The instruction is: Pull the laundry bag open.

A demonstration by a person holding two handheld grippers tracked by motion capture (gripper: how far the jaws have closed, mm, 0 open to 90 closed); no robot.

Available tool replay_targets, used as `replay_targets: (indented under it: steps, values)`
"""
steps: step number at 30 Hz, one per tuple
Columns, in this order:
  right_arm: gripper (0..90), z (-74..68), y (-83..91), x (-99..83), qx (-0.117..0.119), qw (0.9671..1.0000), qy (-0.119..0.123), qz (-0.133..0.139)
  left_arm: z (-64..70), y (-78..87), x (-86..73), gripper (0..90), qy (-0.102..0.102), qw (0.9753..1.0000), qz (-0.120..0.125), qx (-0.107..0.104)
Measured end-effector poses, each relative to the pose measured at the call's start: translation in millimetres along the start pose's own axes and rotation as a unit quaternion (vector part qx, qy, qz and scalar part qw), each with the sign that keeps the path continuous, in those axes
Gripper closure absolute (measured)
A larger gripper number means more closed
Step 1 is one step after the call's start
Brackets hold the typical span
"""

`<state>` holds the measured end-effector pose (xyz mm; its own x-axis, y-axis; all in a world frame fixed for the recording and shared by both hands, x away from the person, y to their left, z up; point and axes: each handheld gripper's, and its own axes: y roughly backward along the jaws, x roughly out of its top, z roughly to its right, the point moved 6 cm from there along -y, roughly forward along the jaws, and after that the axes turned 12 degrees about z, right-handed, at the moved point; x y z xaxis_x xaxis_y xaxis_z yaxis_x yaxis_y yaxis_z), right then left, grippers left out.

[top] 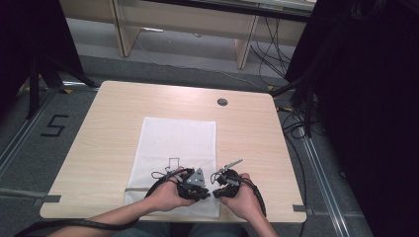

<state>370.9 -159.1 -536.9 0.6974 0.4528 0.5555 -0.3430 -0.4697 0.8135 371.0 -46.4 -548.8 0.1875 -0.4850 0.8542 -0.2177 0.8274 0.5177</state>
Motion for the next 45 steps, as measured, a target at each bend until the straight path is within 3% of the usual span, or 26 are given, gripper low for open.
replay_targets:
  steps: [1,2,3,5,7,15,18,19,20,21,22,26,27,28,32,33,34,35,36,40,42,45]
  values:
    - [89.1,0.1,0.4,-0.1,0.002,1.0000,-0.003,-0.001,1.7,-0.9,0.5,80.9,0.008,1.0000,0.006,0.001]
    - [87.7,1.6,0.2,1.9,0.011,0.9999,0.003,0.013,1.0,-0.5,0.4,80.9,0.005,1.0000,0.003,0.001]
    - [87.5,0.8,1.0,2.6,0.014,0.9997,-0.009,0.016,-0.1,0.1,0.1,80.9,0.000,1.0000,-0.001,0.000]
    - [87.9,1.1,2.1,4.6,0.013,0.9996,-0.008,0.023,0.6,-0.7,0.5,80.9,0.008,0.9999,0.006,-0.001]
    - [87.9,-1.7,3.4,5.2,0.010,0.9995,-0.022,0.020,0.6,-0.6,0.6,81.0,0.012,0.9999,0.006,-0.002]
    - [89.6,-2.7,-2.8,3.6,0.010,0.9993,-0.034,0.011,0.9,-0.5,0.5,81.0,0.016,0.9998,0.007,0.001]
    - [90.0,-2.3,-3.5,2.8,0.004,0.9995,-0.031,0.007,1.3,-0.4,0.7,81.1,0.022,0.9997,0.006,0.002]
    - [90.0,-2.3,-3.5,2.7,0.004,0.9996,-0.028,0.006,0.5,-0.2,1.3,81.1,0.014,0.9999,0.006,0.002]
    - [90.0,-2.9,-3.0,2.5,0.000,0.9995,-0.031,0.001,1.7,-0.1,1.1,81.1,0.023,0.9997,0.004,0.005]
    - [90.0,-1.3,-4.8,3.3,0.006,0.9999,-0.013,0.009,1.8,0.0,1.2,81.1,0.022,0.9997,0.004,0.006]
    - [90.0,-3.5,-3.2,2.6,-0.003,0.9996,-0.027,0.002,2.0,0.1,1.4,81.2,0.022,0.9997,0.003,0.007]
    - [90.0,-3.8,-4.5,3.4,0.000,1.0000,0.000,0.004,2.6,0.5,2.7,81.2,0.025,0.9996,0.006,0.007]
    - [90.0,-5.6,-3.2,2.6,-0.009,0.9999,-0.014,-0.003,2.6,0.7,2.8,81.3,0.025,0.9996,0.005,0.007]
    - [90.0,-4.5,-4.3,3.4,-0.003,1.0000,-0.001,0.005,2.9,0.5,2.9,81.2,0.026,0.9996,0.006,0.007]
    - [90.0,-3.0,-4.8,2.9,0.001,1.0000,-0.004,0.006,1.6,2.7,3.3,81.3,0.011,0.9999,-0.002,0.006]
    - [90.0,-3.5,-4.4,2.9,0.000,1.0000,-0.005,0.008,3.5,1.9,3.7,81.3,0.022,0.9997,0.004,0.006]
    - [90.0,-4.6,-3.7,2.2,-0.005,0.9999,-0.016,0.001,3.6,2.0,3.6,81.4,0.021,0.9998,0.003,0.005]
    - [90.0,-4.2,-3.9,2.4,-0.004,0.9999,-0.013,0.003,2.8,2.3,3.8,81.4,0.011,0.9999,0.002,0.004]
    - [90.0,-4.3,-3.9,2.3,-0.004,0.9999,-0.014,0.002,3.8,2.3,3.4,81.4,0.018,0.9998,0.002,0.006]
    - [90.0,-3.7,-3.7,2.3,0.001,0.9999,-0.014,0.006,2.2,3.3,3.4,81.4,0.002,1.0000,-0.004,0.005]
    - [90.0,-2.6,-4.2,2.6,0.003,0.9999,-0.006,0.008,3.8,2.8,3.5,81.4,0.012,0.9999,0.001,0.007]
    - [90.0,-2.1,-4.5,2.4,0.002,1.0000,-0.005,0.007,3.8,3.5,3.8,81.4,0.007,1.0000,-0.001,0.007]
